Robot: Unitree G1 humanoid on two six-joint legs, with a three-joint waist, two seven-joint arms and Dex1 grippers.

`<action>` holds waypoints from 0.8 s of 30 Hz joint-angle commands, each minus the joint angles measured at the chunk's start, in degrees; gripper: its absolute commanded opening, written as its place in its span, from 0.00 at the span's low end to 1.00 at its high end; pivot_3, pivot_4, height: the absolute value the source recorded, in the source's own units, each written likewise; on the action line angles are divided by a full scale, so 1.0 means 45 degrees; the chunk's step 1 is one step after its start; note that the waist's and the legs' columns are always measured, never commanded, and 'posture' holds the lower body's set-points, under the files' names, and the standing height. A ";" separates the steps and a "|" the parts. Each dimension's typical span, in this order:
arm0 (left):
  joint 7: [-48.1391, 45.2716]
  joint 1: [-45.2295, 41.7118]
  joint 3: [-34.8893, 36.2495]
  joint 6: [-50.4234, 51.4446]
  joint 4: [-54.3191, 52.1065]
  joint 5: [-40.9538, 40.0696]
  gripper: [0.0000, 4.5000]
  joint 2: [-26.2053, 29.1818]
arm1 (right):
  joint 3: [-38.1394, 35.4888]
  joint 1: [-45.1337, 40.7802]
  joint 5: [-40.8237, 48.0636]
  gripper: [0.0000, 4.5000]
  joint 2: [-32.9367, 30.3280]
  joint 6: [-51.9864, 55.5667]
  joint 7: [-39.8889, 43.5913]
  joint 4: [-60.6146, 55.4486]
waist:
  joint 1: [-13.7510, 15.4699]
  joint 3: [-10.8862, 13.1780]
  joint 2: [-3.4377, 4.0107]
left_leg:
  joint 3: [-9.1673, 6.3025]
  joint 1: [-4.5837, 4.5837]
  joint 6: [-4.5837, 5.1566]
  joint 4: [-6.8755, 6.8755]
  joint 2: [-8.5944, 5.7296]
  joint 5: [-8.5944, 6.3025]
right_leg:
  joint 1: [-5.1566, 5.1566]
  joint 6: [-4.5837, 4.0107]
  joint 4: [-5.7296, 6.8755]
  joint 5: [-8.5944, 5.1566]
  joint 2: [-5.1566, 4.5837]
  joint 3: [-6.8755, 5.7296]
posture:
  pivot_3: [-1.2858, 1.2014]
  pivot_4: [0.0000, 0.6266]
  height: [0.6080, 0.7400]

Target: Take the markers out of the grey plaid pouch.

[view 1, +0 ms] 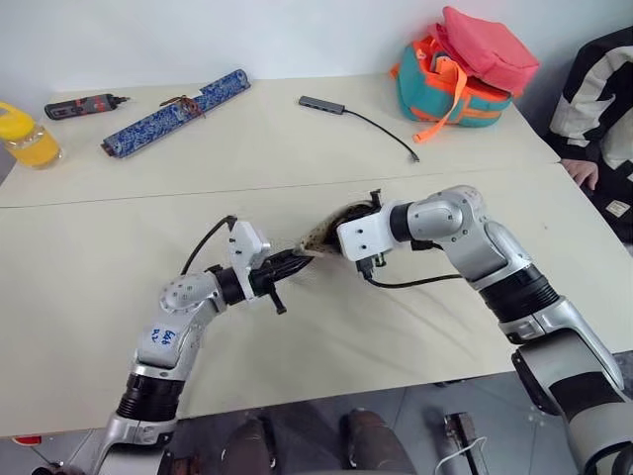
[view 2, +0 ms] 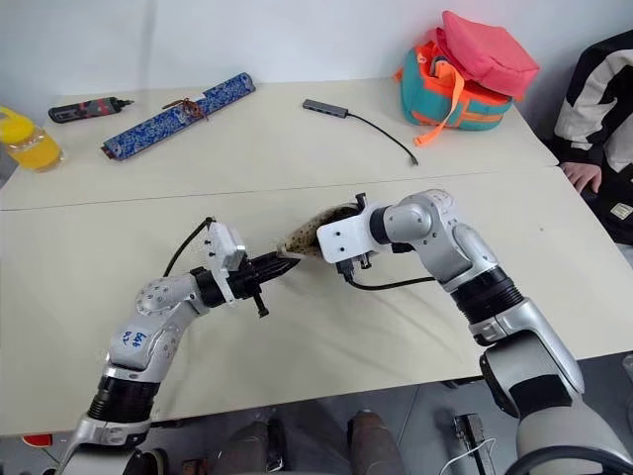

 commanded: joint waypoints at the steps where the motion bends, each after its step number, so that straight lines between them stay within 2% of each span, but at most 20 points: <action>1: -0.0494 -0.0046 -0.0066 0.1520 -0.0553 -0.1082 0.00 0.0430 | -0.0056 -0.0477 0.0297 0.26 -0.0040 0.0738 0.0952 -0.0388 | -0.0030 -0.0001 0.0001 | -0.0004 0.0001 0.0000 0.0001 0.0000 0.0000 | 0.0000 0.0000 0.0005 0.0000 0.0001 -0.0001 | 0.52 0.24 1.00; 5: -0.0212 0.0076 0.0371 0.3841 -0.0771 -0.2501 0.00 0.0629 | -0.0275 -0.0743 0.0458 0.26 -0.0277 0.1756 0.1908 -0.1088 | -0.0014 0.0000 0.0001 | -0.0009 0.0006 -0.0001 -0.0001 -0.0001 0.0000 | 0.0000 0.0000 0.0015 0.0000 0.0002 -0.0003 | 0.52 0.24 1.00; 8: -0.0410 0.0393 0.0415 0.4648 -0.0830 -0.2818 0.00 0.1099 | -0.0359 -0.0747 0.0615 0.26 -0.0434 0.2589 0.2511 -0.1681 | -0.0023 -0.0001 0.0001 | -0.0015 0.0005 -0.0001 -0.0001 -0.0001 0.0000 | 0.0000 0.0000 0.0015 0.0000 0.0001 -0.0005 | 0.52 0.24 1.00; 11: -0.0148 0.0514 0.0647 0.4176 -0.0795 -0.2698 0.00 0.0975 | 0.0015 -0.0576 0.0451 0.26 -0.0400 0.2329 0.2531 -0.1589 | -0.0019 0.0000 0.0001 | -0.0019 0.0006 -0.0001 0.0001 -0.0001 0.0000 | 0.0005 0.0000 0.0014 0.0000 0.0002 -0.0009 | 0.52 0.24 1.00; 13: 0.0284 0.0200 0.1178 0.3811 -0.0757 -0.3019 0.00 0.0453 | 0.0376 -0.0531 0.0152 0.26 0.0143 0.2015 0.1932 -0.0848 | -0.0017 0.0000 0.0001 | -0.0017 0.0006 -0.0001 0.0008 -0.0003 0.0000 | 0.0009 0.0000 0.0009 0.0000 0.0002 -0.0008 | 0.52 0.24 1.00; 16: 0.0246 0.0041 0.1201 0.2719 -0.0772 -0.2426 0.00 0.0218 | 0.0614 -0.0564 -0.0219 0.26 0.0657 0.1662 0.1230 0.0055 | -0.0034 0.0000 0.0000 | -0.0015 0.0007 0.0000 0.0025 -0.0001 0.0000 | 0.0017 -0.0001 0.0008 0.0000 0.0006 -0.0003 | 0.52 0.24 1.00; 18: 0.0303 -0.0047 0.1331 0.2254 -0.0641 -0.2328 0.00 0.0037 | 0.0587 -0.0905 -0.0542 0.26 0.1083 0.1059 0.0141 0.0901 | -0.0040 0.0000 0.0001 | -0.0014 0.0007 -0.0001 0.0023 -0.0002 0.0000 | 0.0016 -0.0001 0.0009 0.0000 0.0004 -0.0004 | 0.52 0.24 1.00; 24: 0.0329 0.0302 0.1190 0.2205 -0.0271 -0.2008 0.00 0.0206 | 0.0772 -0.0968 -0.0820 0.26 0.1435 0.0392 -0.0384 0.1895 | -0.0039 0.0000 0.0001 | -0.0015 0.0007 -0.0001 0.0011 -0.0004 0.0000 | 0.0012 0.0000 0.0004 0.0000 0.0002 -0.0005 | 0.52 0.24 1.00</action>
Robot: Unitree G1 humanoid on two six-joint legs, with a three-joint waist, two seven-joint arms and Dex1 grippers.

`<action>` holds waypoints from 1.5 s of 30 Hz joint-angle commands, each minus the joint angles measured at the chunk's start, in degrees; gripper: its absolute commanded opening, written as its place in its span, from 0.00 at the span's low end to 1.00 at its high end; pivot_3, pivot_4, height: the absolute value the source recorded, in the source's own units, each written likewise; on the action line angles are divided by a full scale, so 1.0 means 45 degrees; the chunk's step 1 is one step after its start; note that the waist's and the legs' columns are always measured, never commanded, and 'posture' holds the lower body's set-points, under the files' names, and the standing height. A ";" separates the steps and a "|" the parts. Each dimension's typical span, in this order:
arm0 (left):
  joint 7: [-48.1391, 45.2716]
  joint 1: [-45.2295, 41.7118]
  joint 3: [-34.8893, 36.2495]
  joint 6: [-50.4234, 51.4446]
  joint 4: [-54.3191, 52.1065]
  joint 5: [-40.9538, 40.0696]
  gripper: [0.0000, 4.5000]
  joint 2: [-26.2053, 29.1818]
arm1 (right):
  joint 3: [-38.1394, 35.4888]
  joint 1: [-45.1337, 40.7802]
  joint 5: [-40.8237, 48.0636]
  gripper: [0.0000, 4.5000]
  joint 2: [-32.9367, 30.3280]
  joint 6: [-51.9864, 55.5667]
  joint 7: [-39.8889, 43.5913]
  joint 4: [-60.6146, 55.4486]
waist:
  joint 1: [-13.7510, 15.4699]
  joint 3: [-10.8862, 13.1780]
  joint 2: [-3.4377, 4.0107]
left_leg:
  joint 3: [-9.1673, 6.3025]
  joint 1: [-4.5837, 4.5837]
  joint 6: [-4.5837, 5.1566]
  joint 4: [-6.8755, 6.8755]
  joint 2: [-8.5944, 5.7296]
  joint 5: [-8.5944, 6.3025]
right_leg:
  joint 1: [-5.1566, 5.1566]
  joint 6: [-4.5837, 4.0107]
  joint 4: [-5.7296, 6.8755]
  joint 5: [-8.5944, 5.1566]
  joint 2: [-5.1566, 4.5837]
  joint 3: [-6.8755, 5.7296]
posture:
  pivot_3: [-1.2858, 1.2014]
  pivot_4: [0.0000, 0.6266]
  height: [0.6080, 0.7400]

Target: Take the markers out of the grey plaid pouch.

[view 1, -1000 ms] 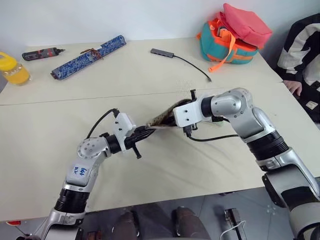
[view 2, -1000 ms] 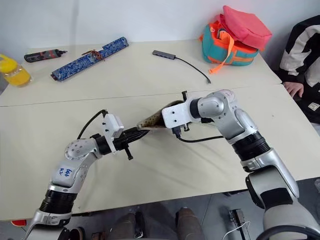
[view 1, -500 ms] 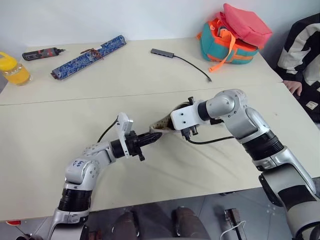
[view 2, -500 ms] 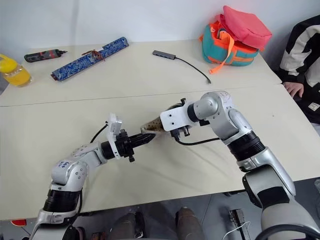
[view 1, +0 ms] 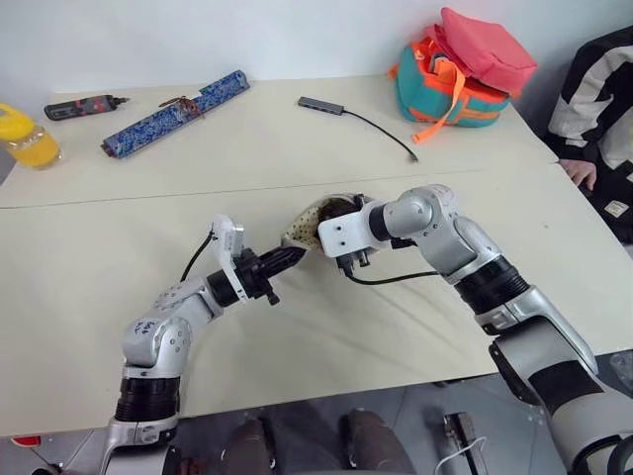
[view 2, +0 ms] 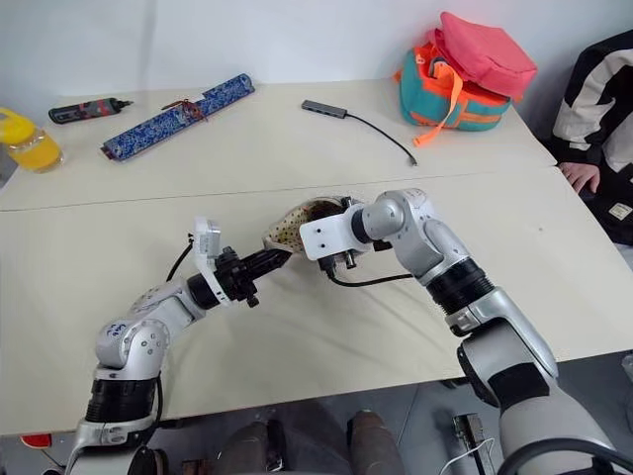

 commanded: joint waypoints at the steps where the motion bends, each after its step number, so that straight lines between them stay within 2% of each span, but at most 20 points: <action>1: -0.0155 0.0148 -0.0021 -0.0362 -0.0164 0.0016 0.00 0.0061 | 0.0118 -0.0080 -0.0096 0.26 0.0215 -0.0326 -0.0181 0.0205 | 0.0000 0.0000 0.0000 | -0.0001 0.0000 0.0000 0.0000 0.0000 0.0000 | -0.0001 0.0000 0.0000 0.0000 0.0000 -0.0001 | 0.52 0.24 1.00; 5: -0.0154 0.0309 -0.0137 -0.0206 -0.0172 0.0052 0.00 0.0171 | -0.0088 -0.0269 -0.0071 0.26 0.0525 -0.0522 -0.0655 0.0348 | -0.0021 0.0000 0.0000 | -0.0001 0.0000 0.0000 -0.0006 0.0002 0.0000 | -0.0002 0.0000 0.0002 0.0000 -0.0001 -0.0002 | 0.52 0.24 1.00; 10: 0.0251 -0.0062 0.0231 0.0954 -0.0685 -0.1299 0.00 -0.0291 | -0.0302 -0.0339 -0.0046 0.26 0.0239 -0.0602 -0.0714 0.0072 | -0.0001 0.0000 0.0000 | -0.0001 0.0000 0.0000 -0.0006 0.0001 0.0000 | -0.0001 0.0000 0.0005 0.0000 -0.0002 -0.0001 | 0.52 0.24 1.00; 14: 0.0426 -0.0165 0.0261 0.2261 -0.0964 -0.2172 0.00 -0.0240 | -0.1239 -0.0394 0.1624 0.26 -0.0436 0.0449 0.1132 -0.1412 | 0.0032 0.0000 0.0000 | -0.0009 -0.0004 0.0000 -0.0006 -0.0001 0.0000 | -0.0002 0.0001 0.0006 0.0000 -0.0005 -0.0004 | 0.52 0.24 1.00; 17: 0.0733 -0.0309 0.0556 0.3215 -0.1229 -0.3300 0.00 -0.0464 | -0.1781 -0.0396 0.2920 0.26 -0.1368 0.2174 0.3148 -0.2980 | 0.0052 0.0000 0.0000 | -0.0020 -0.0007 0.0000 -0.0011 -0.0003 0.0000 | 0.0000 0.0005 0.0002 0.0002 -0.0007 -0.0012 | 0.52 0.24 1.00; 19: 0.1066 -0.0517 0.0714 0.3785 -0.1318 -0.3995 0.00 -0.0618 | -0.1851 -0.0341 0.3560 0.26 -0.2104 0.3342 0.4435 -0.3957 | 0.0058 0.0000 0.0000 | -0.0037 -0.0008 0.0000 -0.0013 -0.0006 0.0000 | 0.0007 0.0005 0.0001 0.0002 -0.0012 -0.0025 | 0.52 0.24 1.00; 23: 0.1574 -0.0444 0.0622 0.4687 -0.1170 -0.4628 0.00 -0.0648 | -0.1593 -0.0378 0.4118 0.26 -0.2807 0.5084 0.5610 -0.4905 | 0.0025 0.0000 0.0000 | -0.0051 -0.0006 0.0000 -0.0007 -0.0006 0.0000 | 0.0034 0.0004 -0.0023 0.0002 -0.0009 -0.0035 | 0.52 0.24 1.00; 26: 0.1357 0.0162 0.0189 0.4240 -0.0951 -0.3756 0.00 -0.0290 | -0.0817 0.0079 0.3738 0.26 -0.2776 0.5499 0.5566 -0.5252 | -0.0044 -0.0001 0.0001 | -0.0045 -0.0001 0.0000 -0.0012 -0.0006 0.0000 | 0.0034 0.0004 -0.0028 0.0002 -0.0002 -0.0026 | 0.52 0.24 1.00; 29: 0.1261 0.0444 -0.0166 0.2972 -0.0999 -0.2571 0.00 -0.0105 | 0.0008 0.0494 0.2701 0.26 -0.2531 0.4613 0.4518 -0.4566 | -0.0008 0.0000 0.0000 | -0.0048 0.0007 -0.0002 -0.0010 -0.0005 0.0001 | 0.0034 0.0003 -0.0040 0.0002 0.0002 -0.0027 | 0.52 0.24 1.00; 34: 0.1112 0.0515 -0.0621 0.1112 -0.0880 -0.1062 0.00 -0.0068 | 0.0318 0.0649 0.2008 0.26 -0.2594 0.4201 0.3994 -0.3810 | 0.0039 0.0000 0.0000 | -0.0030 0.0000 0.0000 -0.0001 -0.0016 0.0001 | 0.0054 0.0004 -0.0077 0.0002 -0.0005 -0.0011 | 0.52 0.24 1.00; 45: 0.0562 0.0850 -0.1370 0.0388 -0.1217 -0.0505 0.00 -0.0025 | 0.0766 0.1249 0.1010 0.26 -0.2650 0.3482 0.3566 -0.3279 | 0.0055 -0.0001 0.0001 | -0.0063 0.0045 0.0001 -0.0002 -0.0015 0.0001 | 0.0149 0.0003 -0.0134 0.0002 -0.0002 -0.0039 | 0.52 0.24 1.00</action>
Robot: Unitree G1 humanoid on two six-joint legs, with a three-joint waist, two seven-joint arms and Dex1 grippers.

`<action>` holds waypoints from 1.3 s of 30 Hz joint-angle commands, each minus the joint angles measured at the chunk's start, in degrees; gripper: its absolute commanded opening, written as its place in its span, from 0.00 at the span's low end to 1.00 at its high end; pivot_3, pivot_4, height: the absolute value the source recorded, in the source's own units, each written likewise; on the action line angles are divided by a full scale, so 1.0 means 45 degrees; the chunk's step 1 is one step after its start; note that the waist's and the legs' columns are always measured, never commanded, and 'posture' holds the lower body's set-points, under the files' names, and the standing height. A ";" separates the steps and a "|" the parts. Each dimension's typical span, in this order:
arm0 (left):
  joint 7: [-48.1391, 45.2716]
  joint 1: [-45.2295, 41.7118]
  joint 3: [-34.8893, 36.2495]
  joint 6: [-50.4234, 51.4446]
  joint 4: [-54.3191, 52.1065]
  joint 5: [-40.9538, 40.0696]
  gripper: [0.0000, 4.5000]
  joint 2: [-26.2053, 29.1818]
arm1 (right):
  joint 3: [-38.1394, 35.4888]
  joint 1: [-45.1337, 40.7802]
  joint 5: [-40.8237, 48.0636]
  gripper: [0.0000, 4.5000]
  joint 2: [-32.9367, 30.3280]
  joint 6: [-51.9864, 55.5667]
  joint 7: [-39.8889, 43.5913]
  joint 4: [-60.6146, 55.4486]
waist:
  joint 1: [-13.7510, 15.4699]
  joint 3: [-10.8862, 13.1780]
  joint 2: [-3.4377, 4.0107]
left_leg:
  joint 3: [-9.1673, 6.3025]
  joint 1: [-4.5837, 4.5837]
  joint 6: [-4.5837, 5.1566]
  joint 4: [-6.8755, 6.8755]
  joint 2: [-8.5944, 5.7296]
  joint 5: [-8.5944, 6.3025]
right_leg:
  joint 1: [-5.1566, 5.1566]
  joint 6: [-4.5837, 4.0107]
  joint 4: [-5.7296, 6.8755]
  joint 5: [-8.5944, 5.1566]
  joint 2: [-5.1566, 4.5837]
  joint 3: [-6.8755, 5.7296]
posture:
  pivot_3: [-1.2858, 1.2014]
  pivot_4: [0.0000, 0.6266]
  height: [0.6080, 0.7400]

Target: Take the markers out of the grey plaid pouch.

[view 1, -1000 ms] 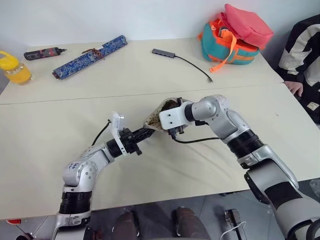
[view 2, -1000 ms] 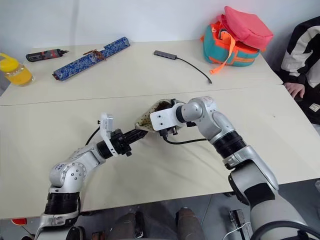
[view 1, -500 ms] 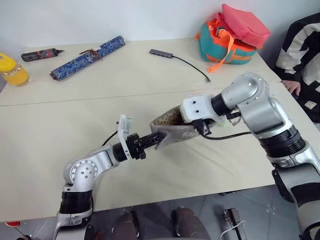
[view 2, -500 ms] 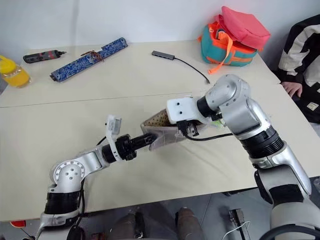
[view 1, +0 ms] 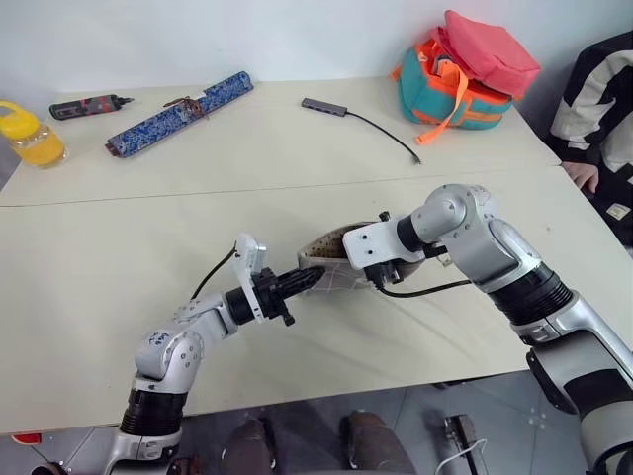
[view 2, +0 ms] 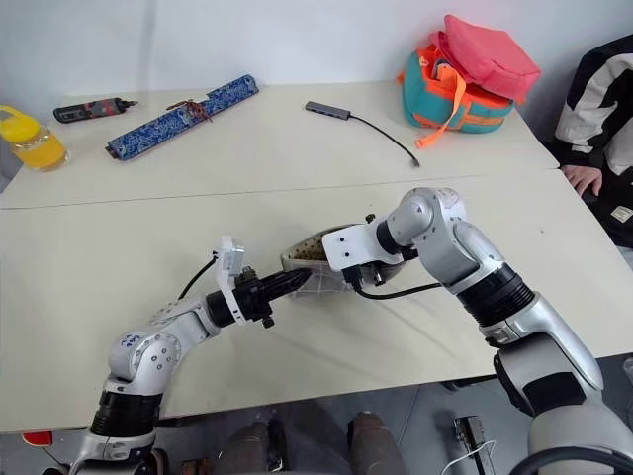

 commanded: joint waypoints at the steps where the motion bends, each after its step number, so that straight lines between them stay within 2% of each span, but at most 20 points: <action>1: -0.0117 0.0019 0.0031 -0.0239 -0.0444 0.0013 0.00 0.0001 | 0.0254 0.0472 -0.0459 0.26 -0.0208 0.0304 0.0146 0.0164 | 0.0003 0.0000 -0.0001 | -0.0012 0.0026 0.0002 -0.0002 0.0000 -0.0002 | 0.0043 0.0000 -0.0026 0.0000 0.0000 -0.0013 | 0.52 0.24 1.00; 7: -0.0171 0.0012 -0.0087 -0.0281 -0.0543 0.0110 0.00 0.0053 | 0.0256 0.0757 -0.0452 0.26 -0.0356 0.0740 0.0672 -0.0178 | 0.0042 0.0000 -0.0002 | -0.0027 0.0132 0.0011 -0.0039 -0.0005 -0.0008 | 0.0206 -0.0002 -0.0148 0.0001 -0.0001 -0.0032 | 0.52 0.24 1.00; 11: -0.0159 0.0013 -0.0148 -0.0266 -0.0573 0.0155 0.00 0.0086 | 0.0039 0.0609 -0.0176 0.26 -0.0254 0.1309 0.0995 -0.0526 | 0.0041 0.0000 -0.0001 | -0.0032 0.0133 0.0014 -0.0047 -0.0009 -0.0019 | 0.0209 -0.0002 -0.0160 0.0001 -0.0003 -0.0034 | 0.52 0.24 1.00; 18: -0.0029 -0.0074 -0.0018 -0.0378 -0.0491 0.0297 0.00 0.0002 | 0.0498 0.0975 -0.0752 0.26 0.0119 0.0381 0.0106 0.0538 | 0.0006 0.0000 -0.0002 | -0.0044 0.0141 0.0014 -0.0048 -0.0008 -0.0024 | 0.0230 -0.0002 -0.0174 0.0001 -0.0003 -0.0043 | 0.52 0.24 1.00; 22: -0.0102 0.0048 -0.0093 -0.0563 -0.0540 0.0651 0.00 0.0223 | -0.0134 0.0596 -0.0361 0.12 0.0372 0.0412 -0.0260 0.0715 | -0.0018 0.0000 -0.0002 | -0.0043 0.0176 0.0015 -0.0041 -0.0007 -0.0024 | 0.0270 -0.0003 -0.0182 0.0001 -0.0002 -0.0040 | 0.52 0.24 1.00; 27: -0.0031 0.0015 0.0050 -0.1007 -0.0454 0.0964 0.00 0.0324 | -0.1454 0.0084 0.0956 0.12 0.0533 0.0942 -0.0149 0.0010 | 0.0029 0.0000 -0.0002 | -0.0042 0.0166 0.0018 -0.0051 -0.0010 -0.0029 | 0.0259 -0.0003 -0.0184 0.0002 -0.0006 -0.0039 | 0.52 0.24 1.00; 31: -0.0007 -0.0322 -0.0041 -0.2103 -0.0077 0.2013 0.00 0.0600 | -0.2334 -0.0357 0.1848 0.12 0.0360 0.1519 -0.0070 -0.0509 | 0.0056 0.0002 0.0000 | -0.0044 0.0137 0.0014 -0.0062 -0.0007 -0.0043 | 0.0224 -0.0002 -0.0186 0.0001 -0.0006 -0.0044 | 0.52 0.24 1.00; 36: -0.0274 -0.0615 0.0289 -0.2537 0.0169 0.1921 0.00 0.0574 | -0.2678 -0.0662 0.1802 0.12 0.0546 0.0775 -0.1165 0.0192 | 0.0054 0.0004 0.0004 | -0.0031 0.0128 0.0013 -0.0069 -0.0004 -0.0068 | 0.0207 0.0000 -0.0198 0.0001 -0.0010 -0.0047 | 0.52 0.24 1.00; 39: 0.0062 -0.1038 0.0536 -0.3388 0.0633 0.2538 0.00 0.0540 | -0.3108 -0.0468 0.2823 0.12 0.0819 0.1363 -0.0947 -0.0180 | 0.0063 0.0006 0.0005 | -0.0020 0.0116 0.0012 -0.0072 -0.0002 -0.0074 | 0.0187 0.0001 -0.0197 0.0000 -0.0009 -0.0045 | 0.52 0.24 1.00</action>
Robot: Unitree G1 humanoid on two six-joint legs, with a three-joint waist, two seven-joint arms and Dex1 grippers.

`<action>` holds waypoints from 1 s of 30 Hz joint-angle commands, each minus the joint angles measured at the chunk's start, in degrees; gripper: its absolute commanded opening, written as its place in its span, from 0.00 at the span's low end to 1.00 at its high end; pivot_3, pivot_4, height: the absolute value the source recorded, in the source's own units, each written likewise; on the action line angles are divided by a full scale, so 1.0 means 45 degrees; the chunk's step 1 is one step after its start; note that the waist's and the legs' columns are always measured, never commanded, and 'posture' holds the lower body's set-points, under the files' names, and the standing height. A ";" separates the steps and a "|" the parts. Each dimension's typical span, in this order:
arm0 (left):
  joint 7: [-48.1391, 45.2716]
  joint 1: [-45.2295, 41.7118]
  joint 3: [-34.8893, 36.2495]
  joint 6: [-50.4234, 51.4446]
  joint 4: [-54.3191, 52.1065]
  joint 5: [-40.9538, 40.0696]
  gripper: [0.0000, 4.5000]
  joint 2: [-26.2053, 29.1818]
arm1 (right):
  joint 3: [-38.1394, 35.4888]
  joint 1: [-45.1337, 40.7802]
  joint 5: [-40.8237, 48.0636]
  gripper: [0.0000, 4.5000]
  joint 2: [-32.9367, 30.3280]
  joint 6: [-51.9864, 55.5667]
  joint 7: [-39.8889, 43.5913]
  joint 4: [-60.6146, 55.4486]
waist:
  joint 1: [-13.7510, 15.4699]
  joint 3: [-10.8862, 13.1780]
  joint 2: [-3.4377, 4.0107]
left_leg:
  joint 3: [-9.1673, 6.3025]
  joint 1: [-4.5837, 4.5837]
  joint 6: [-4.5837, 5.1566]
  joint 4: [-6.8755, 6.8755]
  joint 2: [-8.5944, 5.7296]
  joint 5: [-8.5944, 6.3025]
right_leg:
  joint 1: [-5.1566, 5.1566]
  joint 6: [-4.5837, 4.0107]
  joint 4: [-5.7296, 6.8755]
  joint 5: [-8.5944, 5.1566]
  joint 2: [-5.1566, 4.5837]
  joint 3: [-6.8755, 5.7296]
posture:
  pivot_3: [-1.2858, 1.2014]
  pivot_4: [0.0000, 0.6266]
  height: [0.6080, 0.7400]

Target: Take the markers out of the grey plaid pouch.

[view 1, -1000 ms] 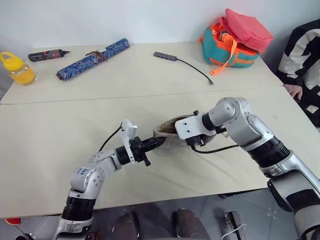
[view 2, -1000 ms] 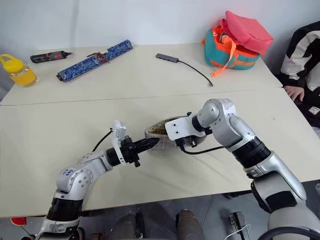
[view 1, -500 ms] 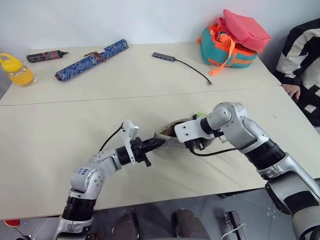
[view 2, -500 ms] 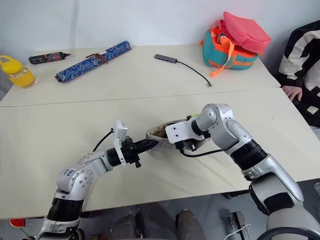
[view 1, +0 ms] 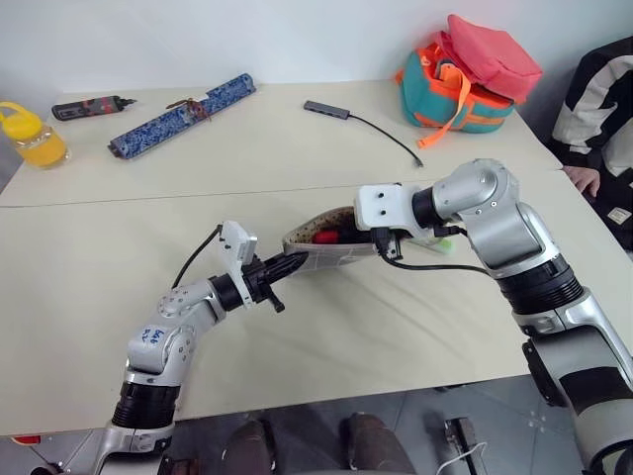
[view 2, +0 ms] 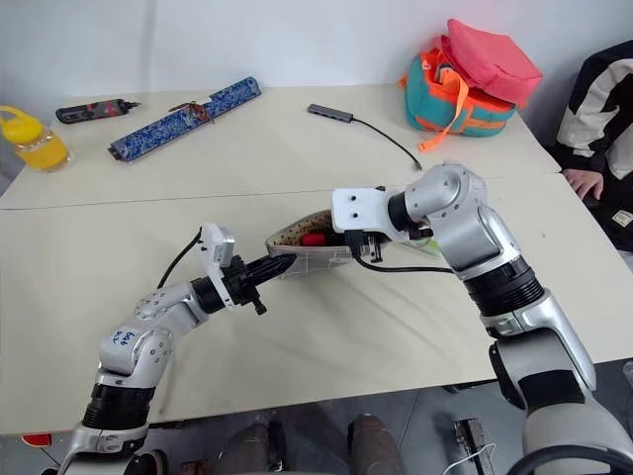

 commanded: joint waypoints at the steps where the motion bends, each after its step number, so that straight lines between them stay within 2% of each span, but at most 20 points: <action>1: 0.0258 -0.0683 0.0414 -0.1307 0.0379 0.0751 0.00 0.0047 | -0.0955 -0.0101 0.1274 0.12 0.0376 0.0409 -0.0120 -0.0557 | 0.0016 0.0000 0.0000 | 0.0001 -0.0005 0.0000 0.0000 0.0001 0.0000 | -0.0008 0.0000 0.0002 0.0000 0.0001 0.0001 | 0.52 0.24 1.00; 4: -0.0081 -0.0871 0.0379 -0.2505 0.0868 0.1722 0.00 0.0682 | -0.1390 -0.0404 0.1519 0.12 0.0606 -0.0281 -0.0761 -0.0197 | -0.0037 0.0000 0.0001 | 0.0025 -0.0051 0.0001 0.0012 0.0007 0.0001 | -0.0068 0.0002 0.0020 0.0001 0.0007 0.0017 | 0.52 0.24 1.00; 9: -0.0013 -0.1064 0.1114 -0.3642 0.1588 0.2204 0.00 0.1357 | -0.2820 -0.1024 0.4011 0.12 0.2076 0.0563 -0.1380 -0.1084 | -0.0094 0.0001 0.0002 | 0.0045 -0.0152 0.0001 0.0029 0.0023 0.0001 | -0.0208 0.0010 0.0075 0.0006 0.0009 0.0021 | 0.52 0.24 1.00; 13: 0.0287 -0.0953 0.1557 -0.4638 0.1938 0.2787 0.00 0.1673 | -0.3326 -0.1098 0.4740 0.12 0.2706 0.0475 -0.2060 -0.1338 | -0.0072 0.0001 0.0002 | 0.0054 -0.0187 -0.0005 0.0044 0.0026 0.0004 | -0.0321 0.0013 0.0207 0.0007 0.0001 0.0028 | 0.52 0.24 1.00; 16: 0.0808 -0.0838 0.2168 -0.6139 0.2247 0.3875 0.00 0.2402 | -0.2826 -0.0731 0.3958 0.12 0.1930 -0.0036 -0.2094 -0.0950 | -0.0040 0.0004 -0.0003 | 0.0058 -0.0194 -0.0004 0.0040 0.0021 0.0003 | -0.0321 0.0012 0.0200 0.0007 -0.0010 0.0026 | 0.52 0.24 1.00; 21: 0.1884 0.0270 0.3660 -0.7754 0.2309 0.5813 0.00 0.4453 | -0.1233 0.0849 0.1448 0.12 -0.0067 -0.2151 -0.2202 0.0072 | -0.0072 0.0001 -0.0025 | 0.0122 -0.0197 0.0010 0.0027 0.0019 -0.0005 | -0.0320 0.0013 0.0142 0.0007 -0.0019 0.0059 | 0.52 0.24 1.00; 24: 0.2457 0.1536 0.4458 -0.8200 0.1937 0.6926 0.00 0.5260 | -0.1253 0.1731 0.1165 0.12 -0.0179 -0.1784 -0.2764 0.0404 | -0.0139 0.0004 -0.0020 | 0.0162 -0.0194 0.0011 0.0009 0.0023 -0.0005 | -0.0348 0.0014 0.0138 0.0007 -0.0015 0.0097 | 0.52 0.24 1.00; 26: 0.2904 0.2361 0.4738 -0.8324 0.1506 0.7591 0.00 0.5405 | -0.0961 0.2240 0.0404 0.12 -0.0499 -0.1993 -0.3166 0.0830 | -0.0219 0.0004 -0.0019 | 0.0183 -0.0191 0.0008 -0.0004 0.0034 -0.0006 | -0.0365 0.0014 0.0147 0.0007 -0.0002 0.0121 | 0.52 0.24 1.00; 30: 0.3661 0.3956 0.4703 -0.8199 0.0535 0.8592 0.00 0.4882 | -0.0958 0.3154 0.0245 0.12 -0.0648 -0.1697 -0.3283 0.0708 | -0.0186 0.0006 -0.0017 | 0.0188 -0.0181 -0.0002 -0.0001 0.0034 -0.0014 | -0.0364 0.0015 0.0154 0.0006 -0.0006 0.0124 | 0.52 0.24 1.00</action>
